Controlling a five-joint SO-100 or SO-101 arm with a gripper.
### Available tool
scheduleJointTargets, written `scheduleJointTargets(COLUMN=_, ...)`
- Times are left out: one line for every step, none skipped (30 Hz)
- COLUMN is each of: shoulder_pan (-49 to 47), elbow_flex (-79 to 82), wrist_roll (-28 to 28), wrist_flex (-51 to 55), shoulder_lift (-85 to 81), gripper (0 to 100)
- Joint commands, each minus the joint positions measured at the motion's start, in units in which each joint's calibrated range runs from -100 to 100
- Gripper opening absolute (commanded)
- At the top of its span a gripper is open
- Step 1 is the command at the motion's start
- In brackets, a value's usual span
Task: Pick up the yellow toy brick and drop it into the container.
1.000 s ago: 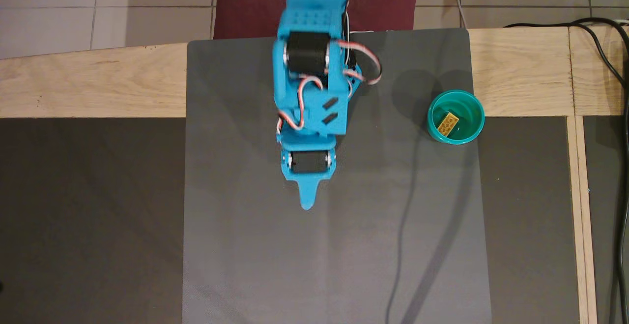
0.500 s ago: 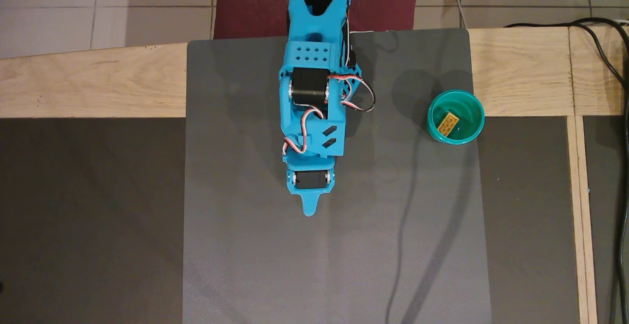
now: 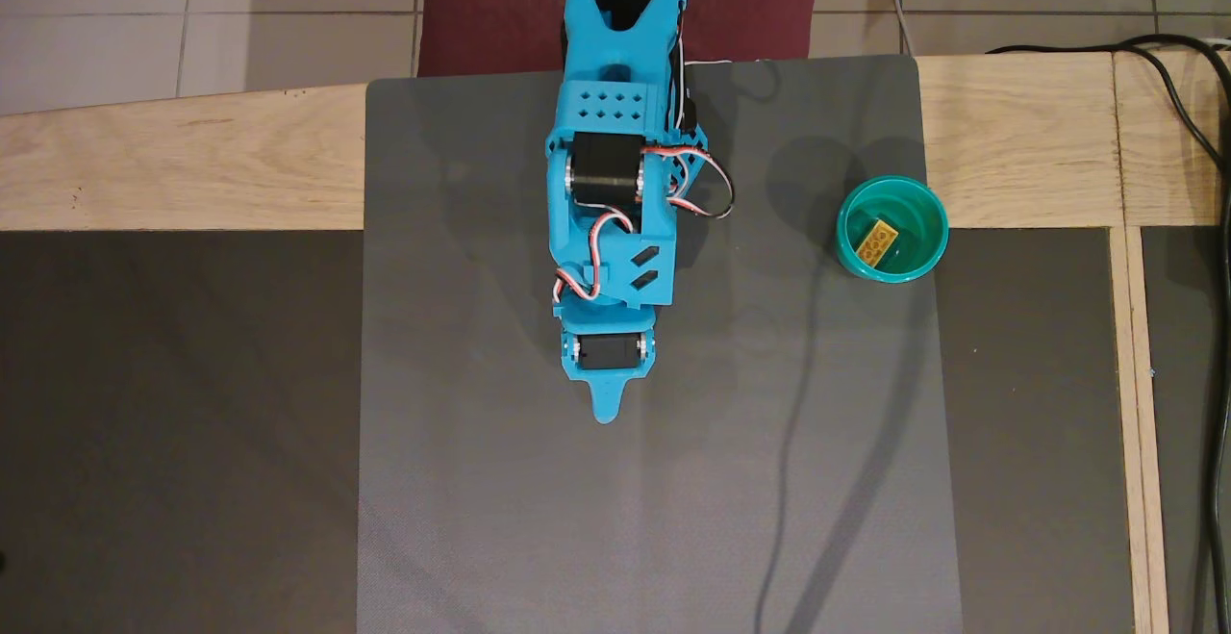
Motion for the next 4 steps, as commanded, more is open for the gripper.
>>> scheduleJointTargets(shoulder_pan=0.2, elbow_flex=-0.1, wrist_roll=0.1, wrist_flex=-0.8, shoulder_lift=-0.3, gripper=0)
scheduleJointTargets(shoulder_pan=0.2, elbow_flex=-0.1, wrist_roll=0.1, wrist_flex=-0.8, shoulder_lift=-0.3, gripper=0)
scheduleJointTargets(shoulder_pan=0.2, elbow_flex=-0.1, wrist_roll=0.1, wrist_flex=-0.8, shoulder_lift=-0.3, gripper=0)
scheduleJointTargets(shoulder_pan=0.2, elbow_flex=-0.1, wrist_roll=0.1, wrist_flex=-0.8, shoulder_lift=-0.3, gripper=0)
